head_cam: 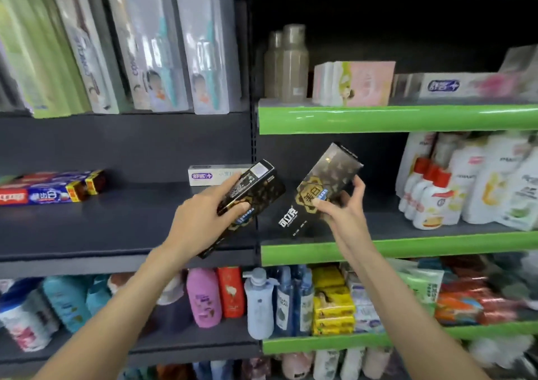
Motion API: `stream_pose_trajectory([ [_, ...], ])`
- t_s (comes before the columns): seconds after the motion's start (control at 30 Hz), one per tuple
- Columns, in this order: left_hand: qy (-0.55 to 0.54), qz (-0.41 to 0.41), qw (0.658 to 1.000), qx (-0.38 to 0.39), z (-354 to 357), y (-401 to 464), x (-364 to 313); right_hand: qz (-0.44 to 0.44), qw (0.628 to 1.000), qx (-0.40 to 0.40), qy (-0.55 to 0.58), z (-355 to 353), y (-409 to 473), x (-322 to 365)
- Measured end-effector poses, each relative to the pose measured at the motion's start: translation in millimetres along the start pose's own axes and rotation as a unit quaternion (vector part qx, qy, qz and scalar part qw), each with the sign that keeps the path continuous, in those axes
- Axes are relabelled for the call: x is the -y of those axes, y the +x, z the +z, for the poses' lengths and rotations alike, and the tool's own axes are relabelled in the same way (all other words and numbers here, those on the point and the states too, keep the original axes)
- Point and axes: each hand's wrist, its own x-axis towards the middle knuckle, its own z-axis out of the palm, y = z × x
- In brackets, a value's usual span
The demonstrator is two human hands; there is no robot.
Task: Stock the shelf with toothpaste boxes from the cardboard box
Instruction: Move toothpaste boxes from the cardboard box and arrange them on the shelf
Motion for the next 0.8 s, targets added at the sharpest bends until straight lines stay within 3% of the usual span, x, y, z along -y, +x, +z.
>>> stream_pose_trajectory([
  [0.27,0.116,0.015,0.992,0.053,47,35,-9,-0.038,0.992,-0.078,-0.091,-92,46,3],
  [0.5,0.180,0.055,0.973,0.131,74,54,-10,0.083,0.945,-0.021,-0.316,-135,65,9],
  [0.67,0.154,0.063,0.979,0.116,76,56,-4,0.074,0.943,-0.009,-0.326,-143,84,16],
  [0.8,0.153,0.077,0.981,0.091,68,48,5,0.031,0.974,0.044,-0.222,-140,95,16],
])
